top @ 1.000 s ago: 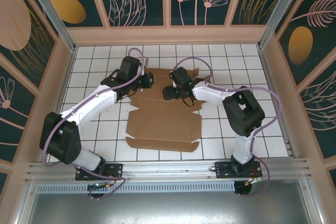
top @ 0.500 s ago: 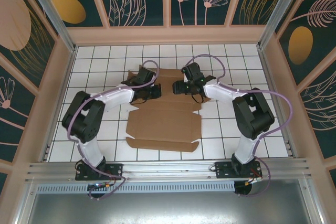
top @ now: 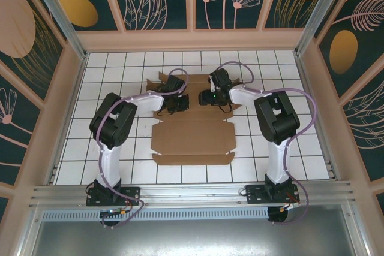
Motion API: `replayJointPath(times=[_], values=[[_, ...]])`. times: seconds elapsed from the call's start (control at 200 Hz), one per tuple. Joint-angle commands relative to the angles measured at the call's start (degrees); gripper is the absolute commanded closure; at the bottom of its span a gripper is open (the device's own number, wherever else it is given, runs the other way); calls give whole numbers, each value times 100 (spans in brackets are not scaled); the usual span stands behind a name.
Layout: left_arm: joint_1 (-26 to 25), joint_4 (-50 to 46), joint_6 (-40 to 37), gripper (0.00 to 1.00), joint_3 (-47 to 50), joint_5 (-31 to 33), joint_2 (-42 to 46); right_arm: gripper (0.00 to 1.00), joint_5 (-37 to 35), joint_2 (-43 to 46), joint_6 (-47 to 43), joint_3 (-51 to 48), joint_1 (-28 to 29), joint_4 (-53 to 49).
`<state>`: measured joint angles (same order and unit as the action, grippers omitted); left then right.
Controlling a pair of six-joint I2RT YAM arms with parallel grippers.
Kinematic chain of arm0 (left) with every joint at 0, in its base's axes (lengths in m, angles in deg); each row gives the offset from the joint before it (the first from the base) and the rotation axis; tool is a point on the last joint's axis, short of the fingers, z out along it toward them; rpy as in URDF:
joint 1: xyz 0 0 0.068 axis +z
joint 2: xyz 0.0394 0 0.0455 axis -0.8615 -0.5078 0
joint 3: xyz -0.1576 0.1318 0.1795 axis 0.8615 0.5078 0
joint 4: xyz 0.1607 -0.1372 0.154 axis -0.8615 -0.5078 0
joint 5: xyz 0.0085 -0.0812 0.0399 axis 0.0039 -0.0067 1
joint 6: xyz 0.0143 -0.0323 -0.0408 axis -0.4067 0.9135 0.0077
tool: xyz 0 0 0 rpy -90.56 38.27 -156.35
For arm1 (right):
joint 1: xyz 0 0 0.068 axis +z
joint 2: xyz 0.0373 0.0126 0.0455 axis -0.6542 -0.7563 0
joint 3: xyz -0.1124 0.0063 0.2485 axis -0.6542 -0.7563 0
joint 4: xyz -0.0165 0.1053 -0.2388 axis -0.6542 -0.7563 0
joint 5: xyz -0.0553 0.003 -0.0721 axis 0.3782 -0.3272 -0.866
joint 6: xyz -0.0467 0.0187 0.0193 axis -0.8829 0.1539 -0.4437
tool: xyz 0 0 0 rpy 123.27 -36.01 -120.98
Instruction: Fold the paper box
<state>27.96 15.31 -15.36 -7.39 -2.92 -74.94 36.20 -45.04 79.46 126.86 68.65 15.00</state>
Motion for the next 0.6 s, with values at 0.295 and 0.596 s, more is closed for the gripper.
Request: replayJointPath(times=[0.295,0.596], values=[[169,-683,-125,100,-149,414,-825,34,-289,-142,66,-528,-124,-88],[244,-844,-243,100,-419,583,-985,35,-373,349,331,-1109,-147,121]])
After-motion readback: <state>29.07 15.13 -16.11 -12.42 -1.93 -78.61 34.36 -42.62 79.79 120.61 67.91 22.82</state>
